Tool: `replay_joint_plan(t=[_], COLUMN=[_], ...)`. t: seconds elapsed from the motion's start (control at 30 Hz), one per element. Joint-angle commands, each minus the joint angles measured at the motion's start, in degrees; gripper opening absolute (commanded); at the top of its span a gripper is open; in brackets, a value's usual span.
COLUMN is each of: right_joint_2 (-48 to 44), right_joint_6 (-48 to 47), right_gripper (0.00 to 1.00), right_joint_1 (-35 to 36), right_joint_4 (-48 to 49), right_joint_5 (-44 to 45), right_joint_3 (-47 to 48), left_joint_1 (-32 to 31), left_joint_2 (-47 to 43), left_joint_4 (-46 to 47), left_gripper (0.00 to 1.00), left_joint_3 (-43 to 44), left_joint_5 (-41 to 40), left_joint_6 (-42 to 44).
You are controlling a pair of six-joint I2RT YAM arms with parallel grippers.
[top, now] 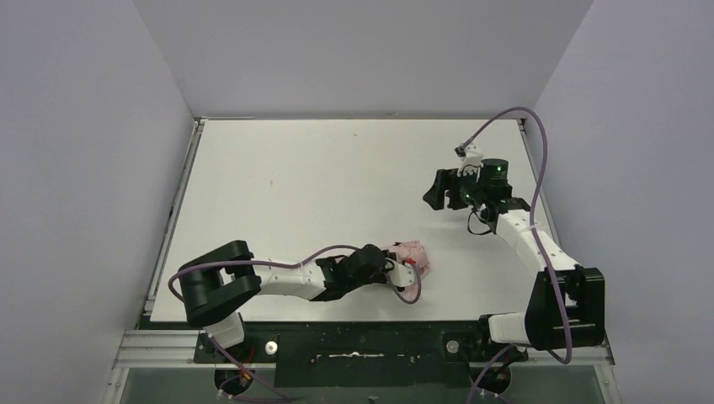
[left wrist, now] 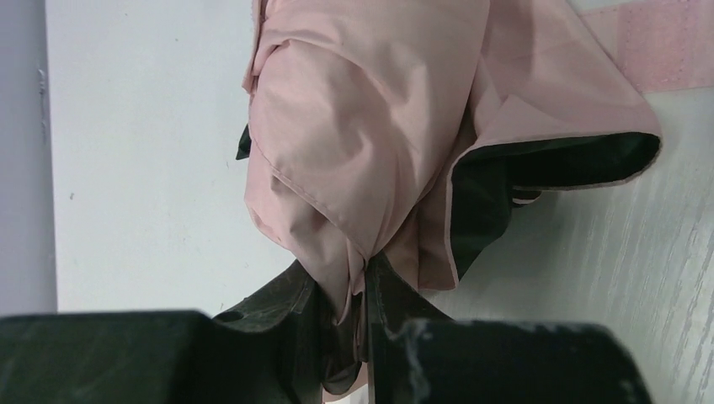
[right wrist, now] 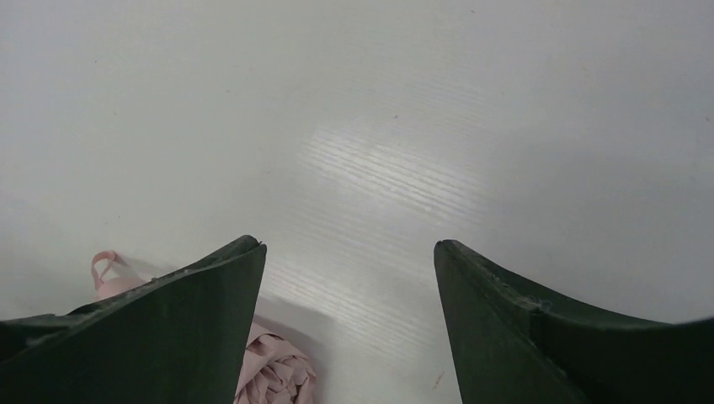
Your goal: Put away the umbrella
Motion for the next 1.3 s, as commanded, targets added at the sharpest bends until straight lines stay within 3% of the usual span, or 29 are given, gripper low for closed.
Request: replay_joint_plan(t=[0.0,0.2,0.33,0.8,1.07,1.13,1.27], right_joint_2=[1.47,7.62,12.65,18.64,22.89,23.82,25.15], right_joint_6=[-17.79,-56.38,-69.43,-72.76,-71.74,-71.42,-70.56], right_gripper=[0.75,0.76,0.76,0.75,0.73,0.70,0.62], right_joint_1=[2.04,7.60,8.93,14.41,17.52,18.17,19.46], right_joint_4=[5.04,-26.38,-43.12,-43.71,-43.33,-43.24,-42.98], right_joint_5=[-16.12,-22.60,-23.64,-22.41,-15.76,-14.14,-9.80], right_joint_3=[5.25,14.21,19.61,18.57,17.55,17.34,16.79], left_joint_1=[-3.16,-5.51,-5.90,-7.00,-7.09,-7.09,-7.09], left_joint_2=[5.27,6.59,7.08,8.16,7.58,6.35,2.24], left_joint_4=[-4.67,0.16,1.48,4.47,6.37,7.51,11.68], left_gripper=[0.00,0.00,0.00,0.00,0.00,0.07,0.31], left_joint_3=[-4.28,-6.32,-6.81,-7.88,-8.64,-9.22,-11.40], left_joint_5=[-2.36,-6.69,-7.33,-8.91,-10.58,-11.78,-14.92], left_joint_6=[1.09,2.33,2.56,3.66,3.75,3.58,2.55])
